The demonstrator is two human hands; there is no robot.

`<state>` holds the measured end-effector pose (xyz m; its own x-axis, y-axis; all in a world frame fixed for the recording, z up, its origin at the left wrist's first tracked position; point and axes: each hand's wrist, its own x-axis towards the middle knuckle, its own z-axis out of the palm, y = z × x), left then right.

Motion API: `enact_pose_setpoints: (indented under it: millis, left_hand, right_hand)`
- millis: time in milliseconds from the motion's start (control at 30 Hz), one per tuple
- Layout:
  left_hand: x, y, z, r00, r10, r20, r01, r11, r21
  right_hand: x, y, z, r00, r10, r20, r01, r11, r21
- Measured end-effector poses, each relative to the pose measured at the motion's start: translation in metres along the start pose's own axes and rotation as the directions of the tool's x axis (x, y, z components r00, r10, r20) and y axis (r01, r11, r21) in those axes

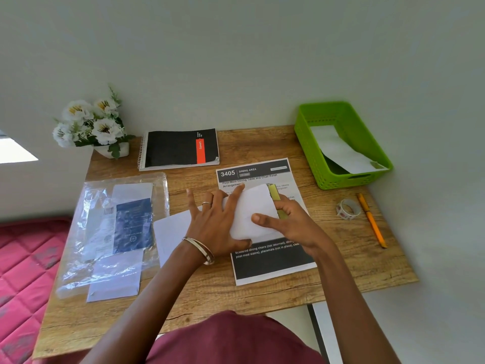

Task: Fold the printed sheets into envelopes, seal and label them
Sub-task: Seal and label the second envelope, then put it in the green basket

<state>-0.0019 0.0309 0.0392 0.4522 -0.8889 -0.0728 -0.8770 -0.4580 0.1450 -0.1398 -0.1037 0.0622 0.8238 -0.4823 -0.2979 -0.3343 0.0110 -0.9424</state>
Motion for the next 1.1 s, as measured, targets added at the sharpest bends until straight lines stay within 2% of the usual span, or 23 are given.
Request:
enact_pose_setpoints:
  millis: [67,133,200,333,467,567,700,867,1033,1100]
  left_hand:
    - [-0.001,0.000,0.002,1.000,-0.005,0.006,0.005,1.000,-0.003]
    - [-0.001,0.000,0.003,1.000,-0.026,0.016,0.027,0.999,-0.023]
    - [-0.001,0.001,0.001,0.997,-0.052,0.059,0.057,0.995,-0.085]
    - [0.002,0.004,-0.008,0.991,-0.074,0.112,0.102,0.957,-0.273]
    - [0.009,0.009,-0.025,0.986,-0.165,0.008,0.140,0.808,-0.572]
    - [0.017,0.009,-0.040,0.970,-0.236,-0.055,0.119,0.663,-0.739]
    - [0.029,0.006,-0.054,0.961,-0.275,0.010,0.141,0.462,-0.876]
    - [0.038,0.009,-0.061,0.959,-0.281,0.047,0.159,0.391,-0.907]
    - [0.040,0.017,-0.061,0.962,-0.274,0.016,0.129,0.398,-0.908]
    - [0.040,0.020,-0.062,0.957,-0.288,0.016,0.131,0.387,-0.912]
  right_hand:
    - [-0.001,0.000,-0.003,0.999,0.012,0.044,-0.012,1.000,-0.018]
    - [-0.001,0.002,-0.003,1.000,-0.003,0.011,0.003,1.000,0.018]
    - [-0.002,0.006,0.002,0.989,-0.032,-0.147,0.051,0.991,0.123]
    - [-0.003,0.009,0.012,0.887,-0.039,-0.460,0.185,0.943,0.275]
    - [-0.003,0.004,0.011,0.818,-0.020,-0.575,0.270,0.896,0.353]
    - [-0.001,0.000,0.014,0.803,-0.097,-0.588,0.303,0.916,0.263]
    - [0.000,-0.001,0.019,0.814,-0.157,-0.559,0.324,0.921,0.214]
    - [-0.003,-0.002,0.020,0.849,-0.174,-0.498,0.290,0.943,0.165]
    - [-0.008,-0.008,0.017,0.866,-0.266,-0.424,0.335,0.937,0.097]
    - [-0.009,-0.015,0.016,0.884,-0.237,-0.404,0.313,0.941,0.131]
